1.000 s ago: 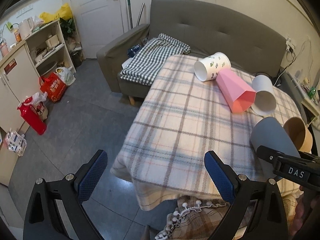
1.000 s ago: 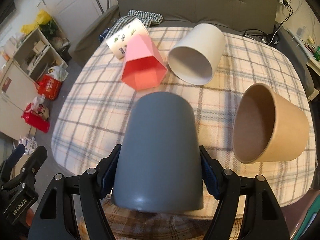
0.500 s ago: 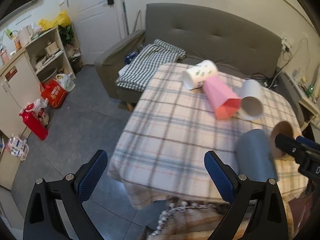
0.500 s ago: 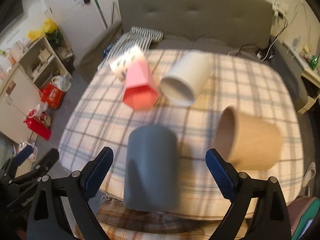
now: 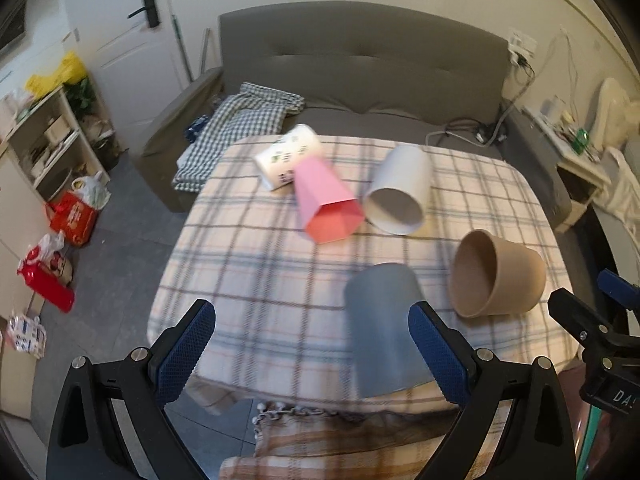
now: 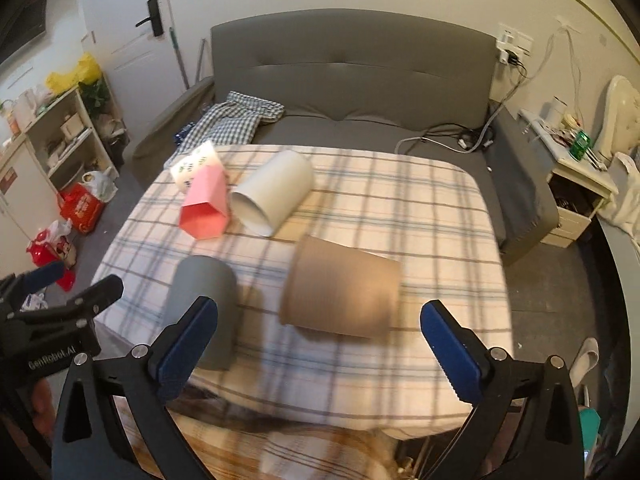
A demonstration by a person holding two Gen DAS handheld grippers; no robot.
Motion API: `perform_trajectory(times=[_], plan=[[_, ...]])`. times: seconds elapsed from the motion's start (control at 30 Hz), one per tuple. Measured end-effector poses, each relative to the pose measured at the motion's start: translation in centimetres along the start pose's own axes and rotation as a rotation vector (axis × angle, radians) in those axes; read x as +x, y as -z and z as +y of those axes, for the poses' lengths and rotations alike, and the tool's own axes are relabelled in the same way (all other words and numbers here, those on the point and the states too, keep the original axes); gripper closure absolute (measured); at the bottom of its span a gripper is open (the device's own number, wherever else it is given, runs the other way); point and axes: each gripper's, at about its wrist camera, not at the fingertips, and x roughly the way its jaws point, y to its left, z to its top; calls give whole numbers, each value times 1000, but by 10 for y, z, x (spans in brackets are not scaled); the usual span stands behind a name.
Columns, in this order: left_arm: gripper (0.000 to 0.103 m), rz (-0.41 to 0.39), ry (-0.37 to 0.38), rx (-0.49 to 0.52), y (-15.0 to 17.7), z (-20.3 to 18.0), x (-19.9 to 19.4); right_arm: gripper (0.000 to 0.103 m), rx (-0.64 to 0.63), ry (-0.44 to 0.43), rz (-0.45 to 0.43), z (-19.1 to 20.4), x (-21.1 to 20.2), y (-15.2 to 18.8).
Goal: Flip cup upside down
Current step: 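Pass the dark grey cup from the right gripper into the left gripper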
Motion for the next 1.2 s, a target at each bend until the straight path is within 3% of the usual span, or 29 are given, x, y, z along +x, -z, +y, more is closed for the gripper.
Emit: perform_trajectory(times=[0.4, 0.73, 0.9, 0.93, 1.0, 1.03, 1.2], plan=[[3, 163, 49, 56, -19, -37, 56, 1, 79, -1, 29, -39, 26, -11], [5, 343, 102, 35, -25, -39, 110, 1, 117, -16, 46, -45, 55, -16], [6, 385, 137, 12, -24, -35, 119, 1, 125, -19, 43, -46, 61, -20], [8, 390, 147, 9, -25, -35, 120, 1, 124, -18, 44, -45, 61, -21], [24, 407, 176, 3, -26, -35, 122, 1, 124, -19, 49, -44, 63, -21], [28, 417, 198, -6, -27, -35, 123, 1, 124, -19, 50, -43, 64, -21], [29, 399, 213, -7, -29, -33, 109, 1, 115, -21, 41, -37, 59, -22]])
